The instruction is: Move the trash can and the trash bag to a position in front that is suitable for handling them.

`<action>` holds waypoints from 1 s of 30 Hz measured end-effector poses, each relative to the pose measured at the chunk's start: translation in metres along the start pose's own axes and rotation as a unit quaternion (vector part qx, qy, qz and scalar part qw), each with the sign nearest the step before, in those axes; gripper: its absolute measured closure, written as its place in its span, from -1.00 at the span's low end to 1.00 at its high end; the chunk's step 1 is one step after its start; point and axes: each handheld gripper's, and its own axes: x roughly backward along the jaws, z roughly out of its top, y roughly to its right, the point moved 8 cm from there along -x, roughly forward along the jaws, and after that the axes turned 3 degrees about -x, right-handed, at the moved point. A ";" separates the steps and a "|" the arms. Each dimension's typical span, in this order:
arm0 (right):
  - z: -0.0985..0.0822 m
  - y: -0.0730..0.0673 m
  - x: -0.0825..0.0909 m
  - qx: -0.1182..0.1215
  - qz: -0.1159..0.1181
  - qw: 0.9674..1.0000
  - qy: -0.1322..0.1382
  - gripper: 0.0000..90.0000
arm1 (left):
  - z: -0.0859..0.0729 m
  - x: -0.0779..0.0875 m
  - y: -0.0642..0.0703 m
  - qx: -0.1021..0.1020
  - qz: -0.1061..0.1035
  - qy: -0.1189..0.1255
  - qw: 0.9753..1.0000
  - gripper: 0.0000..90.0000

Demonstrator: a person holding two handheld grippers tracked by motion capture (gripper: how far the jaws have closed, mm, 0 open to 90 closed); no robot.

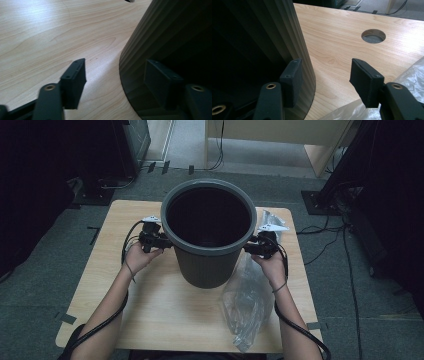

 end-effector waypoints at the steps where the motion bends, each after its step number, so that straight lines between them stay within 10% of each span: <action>1: 0.000 0.000 0.001 -0.001 0.000 1.000 0.000 -0.01 | 0.000 0.000 0.001 0.001 0.000 0.000 1.000 -0.20; 30: -0.027 -0.023 0.023 0.017 0.024 0.999 -0.013 -0.12 | -0.030 0.026 0.031 0.001 -0.004 -0.012 1.000 -0.11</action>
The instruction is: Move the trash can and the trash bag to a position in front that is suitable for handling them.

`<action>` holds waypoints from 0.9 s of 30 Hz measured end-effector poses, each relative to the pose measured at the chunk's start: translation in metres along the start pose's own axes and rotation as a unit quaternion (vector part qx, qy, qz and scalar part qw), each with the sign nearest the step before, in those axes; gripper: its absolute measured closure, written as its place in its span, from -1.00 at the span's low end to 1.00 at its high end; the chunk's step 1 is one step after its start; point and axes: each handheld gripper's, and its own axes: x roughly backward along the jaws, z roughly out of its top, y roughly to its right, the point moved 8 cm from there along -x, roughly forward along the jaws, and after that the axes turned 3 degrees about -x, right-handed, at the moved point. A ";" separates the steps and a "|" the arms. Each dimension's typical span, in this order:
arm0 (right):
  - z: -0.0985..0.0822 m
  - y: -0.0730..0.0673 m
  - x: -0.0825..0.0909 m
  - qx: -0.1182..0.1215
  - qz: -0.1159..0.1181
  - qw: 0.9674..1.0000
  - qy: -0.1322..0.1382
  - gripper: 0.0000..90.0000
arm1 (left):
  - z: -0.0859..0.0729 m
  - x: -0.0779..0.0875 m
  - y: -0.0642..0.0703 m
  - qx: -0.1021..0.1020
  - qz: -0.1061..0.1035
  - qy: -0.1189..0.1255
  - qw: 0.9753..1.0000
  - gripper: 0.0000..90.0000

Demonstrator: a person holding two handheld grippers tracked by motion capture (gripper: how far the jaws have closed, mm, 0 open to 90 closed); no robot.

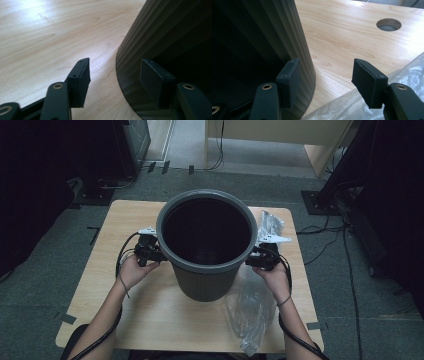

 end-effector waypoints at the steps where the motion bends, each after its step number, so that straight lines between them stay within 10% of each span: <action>1: -0.001 0.001 0.000 0.003 -0.003 1.000 -0.002 -0.13 | 0.000 0.001 -0.001 -0.006 0.001 0.003 1.000 -0.15; 27: -0.038 0.057 -0.001 0.011 -0.062 0.997 -0.041 -0.18 | 0.045 0.044 -0.022 -0.025 0.005 0.023 0.999 -0.22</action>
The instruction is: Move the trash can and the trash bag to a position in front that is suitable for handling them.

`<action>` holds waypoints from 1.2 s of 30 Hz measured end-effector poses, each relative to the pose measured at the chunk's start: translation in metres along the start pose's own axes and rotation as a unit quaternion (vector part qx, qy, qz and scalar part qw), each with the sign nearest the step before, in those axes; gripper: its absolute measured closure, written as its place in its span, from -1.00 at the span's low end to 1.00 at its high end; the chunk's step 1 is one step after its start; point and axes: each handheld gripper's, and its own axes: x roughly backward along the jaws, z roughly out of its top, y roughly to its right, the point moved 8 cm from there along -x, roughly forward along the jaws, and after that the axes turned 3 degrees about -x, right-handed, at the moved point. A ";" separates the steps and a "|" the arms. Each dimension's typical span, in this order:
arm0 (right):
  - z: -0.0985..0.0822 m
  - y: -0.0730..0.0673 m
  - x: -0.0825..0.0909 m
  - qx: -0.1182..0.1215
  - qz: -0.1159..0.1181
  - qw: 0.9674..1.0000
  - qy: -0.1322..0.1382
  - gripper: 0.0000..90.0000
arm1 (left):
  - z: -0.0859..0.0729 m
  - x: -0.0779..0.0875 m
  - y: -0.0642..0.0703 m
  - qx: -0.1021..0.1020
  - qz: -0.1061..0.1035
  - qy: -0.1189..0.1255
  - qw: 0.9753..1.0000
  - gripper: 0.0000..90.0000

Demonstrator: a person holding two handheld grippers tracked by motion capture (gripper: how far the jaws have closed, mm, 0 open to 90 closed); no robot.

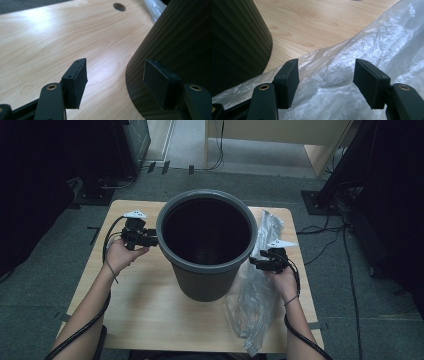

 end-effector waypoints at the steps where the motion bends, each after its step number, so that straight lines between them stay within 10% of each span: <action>1: -0.001 0.000 -0.001 0.001 0.000 1.000 -0.002 -0.17 | 0.002 0.002 0.000 -0.002 0.002 0.001 1.000 -0.22; 36: -0.017 -0.001 -0.021 0.068 -0.016 0.997 -0.024 -0.49 | 0.069 0.031 0.010 -0.033 -0.004 0.009 0.999 -0.21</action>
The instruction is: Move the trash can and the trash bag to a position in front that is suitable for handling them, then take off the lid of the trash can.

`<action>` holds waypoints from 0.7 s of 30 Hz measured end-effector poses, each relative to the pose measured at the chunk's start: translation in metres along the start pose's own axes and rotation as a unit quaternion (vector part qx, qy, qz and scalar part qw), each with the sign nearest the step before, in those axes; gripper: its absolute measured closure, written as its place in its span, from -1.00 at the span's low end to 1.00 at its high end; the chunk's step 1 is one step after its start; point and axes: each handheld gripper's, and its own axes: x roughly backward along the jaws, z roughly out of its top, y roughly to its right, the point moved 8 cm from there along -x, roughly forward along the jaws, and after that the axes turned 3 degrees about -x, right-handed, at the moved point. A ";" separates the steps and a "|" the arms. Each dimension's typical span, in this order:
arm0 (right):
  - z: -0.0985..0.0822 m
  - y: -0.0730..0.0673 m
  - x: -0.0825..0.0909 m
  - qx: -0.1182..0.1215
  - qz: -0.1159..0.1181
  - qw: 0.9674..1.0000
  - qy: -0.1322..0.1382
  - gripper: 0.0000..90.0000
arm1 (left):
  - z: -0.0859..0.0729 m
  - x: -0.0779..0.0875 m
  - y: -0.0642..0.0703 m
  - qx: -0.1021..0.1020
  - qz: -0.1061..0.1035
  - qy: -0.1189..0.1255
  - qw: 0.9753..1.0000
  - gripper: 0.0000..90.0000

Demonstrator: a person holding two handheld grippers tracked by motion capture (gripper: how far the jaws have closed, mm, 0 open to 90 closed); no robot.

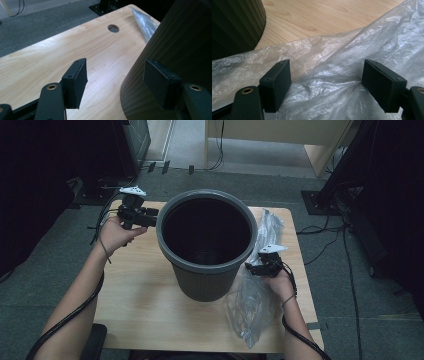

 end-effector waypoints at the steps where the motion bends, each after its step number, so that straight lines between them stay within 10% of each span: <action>1: 0.000 0.000 0.000 0.000 0.000 1.000 0.000 -0.49 | 0.002 0.002 0.001 0.000 -0.001 0.003 1.000 -0.22; 21: 0.000 0.000 0.000 0.000 0.001 1.000 0.000 -0.50 | 0.038 0.018 0.003 -0.015 0.002 0.023 1.000 -0.22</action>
